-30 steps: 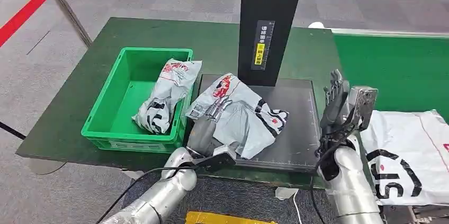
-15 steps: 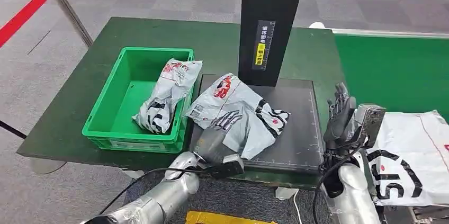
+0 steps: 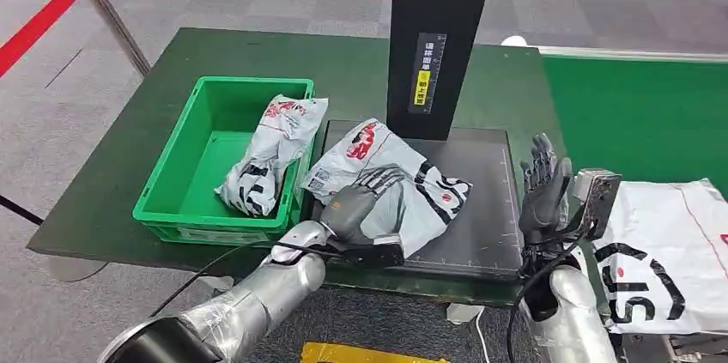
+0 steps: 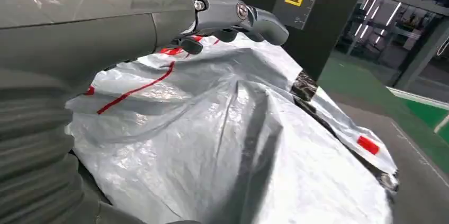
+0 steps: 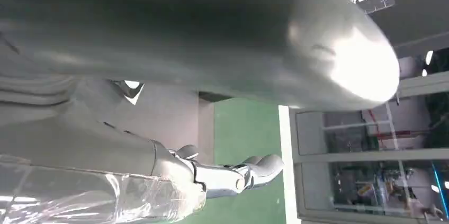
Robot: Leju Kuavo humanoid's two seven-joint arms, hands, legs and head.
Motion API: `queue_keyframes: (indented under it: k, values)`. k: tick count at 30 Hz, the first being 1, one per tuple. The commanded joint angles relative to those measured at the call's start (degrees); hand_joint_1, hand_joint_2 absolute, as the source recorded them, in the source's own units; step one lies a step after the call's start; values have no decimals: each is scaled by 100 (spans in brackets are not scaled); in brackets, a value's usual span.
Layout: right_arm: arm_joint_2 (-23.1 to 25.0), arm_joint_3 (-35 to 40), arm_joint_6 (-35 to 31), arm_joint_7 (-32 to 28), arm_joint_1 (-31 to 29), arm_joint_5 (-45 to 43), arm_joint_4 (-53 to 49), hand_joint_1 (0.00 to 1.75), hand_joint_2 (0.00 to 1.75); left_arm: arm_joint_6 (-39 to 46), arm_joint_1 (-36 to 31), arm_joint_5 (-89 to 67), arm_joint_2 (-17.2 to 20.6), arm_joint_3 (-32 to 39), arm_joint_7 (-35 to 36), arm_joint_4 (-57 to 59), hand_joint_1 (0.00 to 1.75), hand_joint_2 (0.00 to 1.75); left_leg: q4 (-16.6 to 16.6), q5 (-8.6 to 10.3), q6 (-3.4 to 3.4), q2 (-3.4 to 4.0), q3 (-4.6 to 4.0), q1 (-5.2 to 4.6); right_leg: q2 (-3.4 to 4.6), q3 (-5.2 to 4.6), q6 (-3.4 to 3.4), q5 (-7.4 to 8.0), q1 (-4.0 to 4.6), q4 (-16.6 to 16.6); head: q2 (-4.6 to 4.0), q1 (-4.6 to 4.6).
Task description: Moved the parcel from conveyor to table for the left to box.
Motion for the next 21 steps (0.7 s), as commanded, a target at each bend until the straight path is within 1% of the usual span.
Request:
queue_keyframes:
  k: [1,4,7,8,11,15,16,21]
  values:
    - [24,128,55,16,-271,-69,360,0,0,-19,-343,144,191,-116,-45,362,0,175,0,-3,-2,14,5,3,11,2,-4,3,4,-3,0,-2]
    - [17,172,133,41,-313,-119,410,0,0,-2,-350,202,195,-54,-39,372,0,175,-3,-4,-2,17,11,7,12,11,-7,4,9,-9,0,-2]
    - [36,258,149,42,-354,-125,468,0,0,-2,-279,492,197,209,-149,390,0,175,1,-3,-2,15,3,4,11,2,-4,3,5,-2,0,0]
    - [33,270,151,42,-340,-125,454,0,0,-19,-243,585,191,292,-156,400,0,175,-3,-4,-3,25,12,9,19,10,-7,6,10,-10,0,0]
    - [-4,249,136,29,-240,-136,321,0,0,-157,-115,898,161,559,-194,460,0,175,-5,-4,-2,13,11,3,9,11,-4,1,4,-6,0,0]
    - [-90,206,115,42,-28,-141,111,0,0,-186,87,876,175,538,-24,545,0,175,-15,-6,-2,19,27,7,11,27,-7,2,9,-20,0,-2]
    - [-91,193,115,42,29,-142,78,0,0,-181,156,875,194,532,-29,543,0,175,-10,-5,-1,10,21,5,4,23,-5,-1,7,-15,0,-2]
    - [-52,163,116,37,111,-144,80,0,0,-285,276,772,231,444,75,594,0,175,-18,-6,-3,16,32,9,7,33,-8,2,11,-26,0,-2]
